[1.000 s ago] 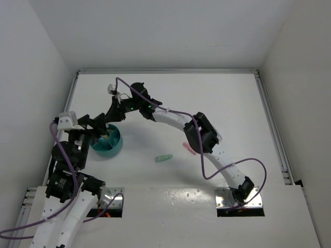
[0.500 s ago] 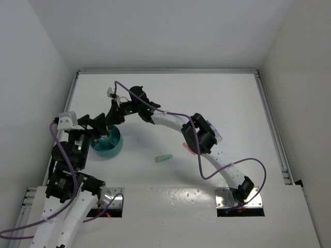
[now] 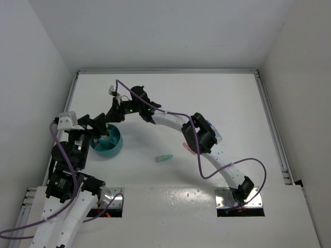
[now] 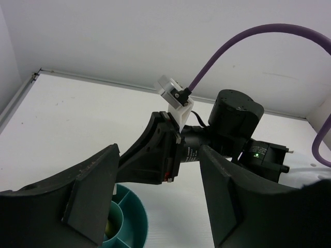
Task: Sort the stationery into containers
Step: Place the stationery in the storage box.
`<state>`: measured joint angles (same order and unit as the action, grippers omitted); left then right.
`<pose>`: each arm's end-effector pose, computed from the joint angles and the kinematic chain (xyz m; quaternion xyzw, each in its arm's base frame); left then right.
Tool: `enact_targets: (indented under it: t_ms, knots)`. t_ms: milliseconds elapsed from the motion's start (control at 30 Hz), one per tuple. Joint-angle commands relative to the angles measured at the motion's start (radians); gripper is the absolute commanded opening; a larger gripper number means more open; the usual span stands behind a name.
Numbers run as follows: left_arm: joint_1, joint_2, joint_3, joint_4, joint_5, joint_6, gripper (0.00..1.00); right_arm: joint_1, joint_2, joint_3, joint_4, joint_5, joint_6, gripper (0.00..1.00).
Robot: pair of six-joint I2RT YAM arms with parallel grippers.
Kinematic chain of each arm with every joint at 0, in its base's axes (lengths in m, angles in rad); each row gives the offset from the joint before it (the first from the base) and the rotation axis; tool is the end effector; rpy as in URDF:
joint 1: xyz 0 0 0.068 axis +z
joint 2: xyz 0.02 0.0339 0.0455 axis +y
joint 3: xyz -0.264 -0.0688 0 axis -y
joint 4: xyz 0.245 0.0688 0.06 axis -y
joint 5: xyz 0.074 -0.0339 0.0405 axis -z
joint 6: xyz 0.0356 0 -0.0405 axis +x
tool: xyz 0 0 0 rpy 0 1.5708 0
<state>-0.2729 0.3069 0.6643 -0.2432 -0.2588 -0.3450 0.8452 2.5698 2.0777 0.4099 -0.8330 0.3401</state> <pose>0.0839 -0.0140 0.3475 -0.1200 0.6561 -0.1432 0.7311 0.3678 0.4543 0.1854 -0.4335 0.5829 0.5929 0.3477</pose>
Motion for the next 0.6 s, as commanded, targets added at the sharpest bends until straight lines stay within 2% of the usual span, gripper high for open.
enact_targets:
  t_ms: [0, 567]
  knots:
    - [0.012, -0.008, 0.0, 0.038, 0.006, 0.009, 0.69, -0.008, -0.022, 0.007, 0.043, 0.021, -0.004, 0.0]
    - [0.012, -0.008, 0.0, 0.038, 0.006, 0.009, 0.69, -0.008, 0.006, -0.031, -0.008, 0.043, -0.081, 0.0]
